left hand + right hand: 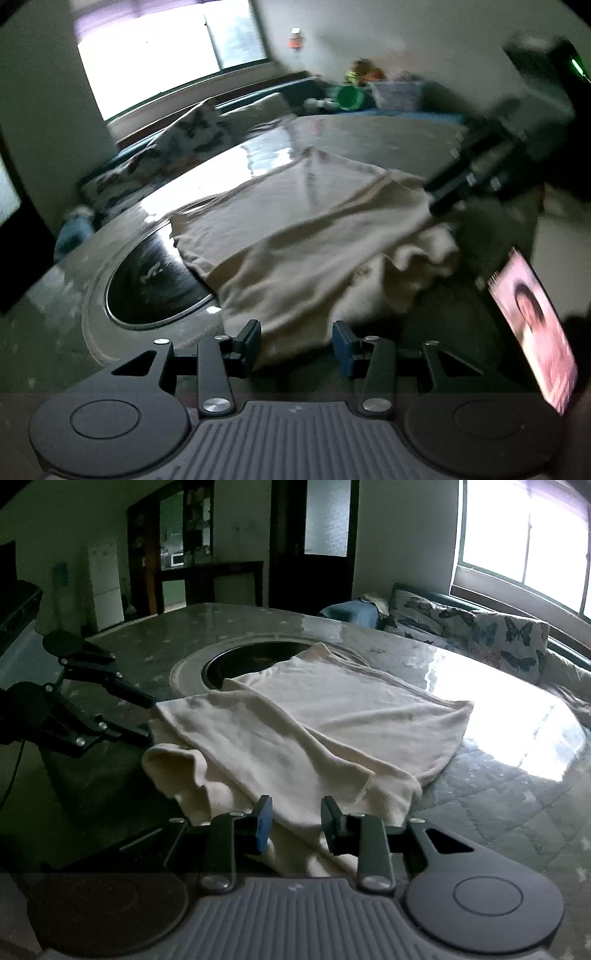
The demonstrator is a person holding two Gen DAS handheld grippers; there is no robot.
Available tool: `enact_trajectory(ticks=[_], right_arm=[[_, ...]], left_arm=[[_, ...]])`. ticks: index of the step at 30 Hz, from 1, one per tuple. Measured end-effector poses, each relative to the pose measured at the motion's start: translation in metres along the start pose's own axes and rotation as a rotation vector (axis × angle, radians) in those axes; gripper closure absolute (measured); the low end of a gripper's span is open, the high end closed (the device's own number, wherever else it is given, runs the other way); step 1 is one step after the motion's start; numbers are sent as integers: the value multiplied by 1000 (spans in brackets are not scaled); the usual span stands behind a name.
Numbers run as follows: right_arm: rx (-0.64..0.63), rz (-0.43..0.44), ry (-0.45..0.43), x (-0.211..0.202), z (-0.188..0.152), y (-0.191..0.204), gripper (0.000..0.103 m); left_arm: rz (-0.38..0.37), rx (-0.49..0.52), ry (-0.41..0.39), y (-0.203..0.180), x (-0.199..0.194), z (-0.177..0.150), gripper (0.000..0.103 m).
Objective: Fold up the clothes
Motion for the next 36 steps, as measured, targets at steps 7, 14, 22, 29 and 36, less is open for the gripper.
enact_trajectory(ticks=[7, 14, 22, 29, 36], right_arm=[[-71, 36, 55, -13, -11, 9, 68], [-85, 30, 73, -17, -19, 8, 67], [-121, 43, 67, -22, -19, 10, 61], [-181, 72, 59, -18, -19, 21, 54], [-318, 97, 47, -8, -22, 36, 53]], left_arm=[[-40, 172, -4, -32, 4, -7, 57], [-70, 180, -52, -44, 17, -1, 61], [-39, 101, -114, -33, 17, 20, 95], [-29, -1, -124, -8, 40, 39, 96], [-29, -73, -110, 6, 53, 40, 97]])
Point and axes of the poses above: each gripper's, at about its wrist camera, not at the fingertips, and x roughly the way its jaws point, y to its left, z to its top, the point moved 8 cm from there along x, roughly the way its jaws point, and after that the axes turned 12 degrees about -y, right-handed, at the moved point
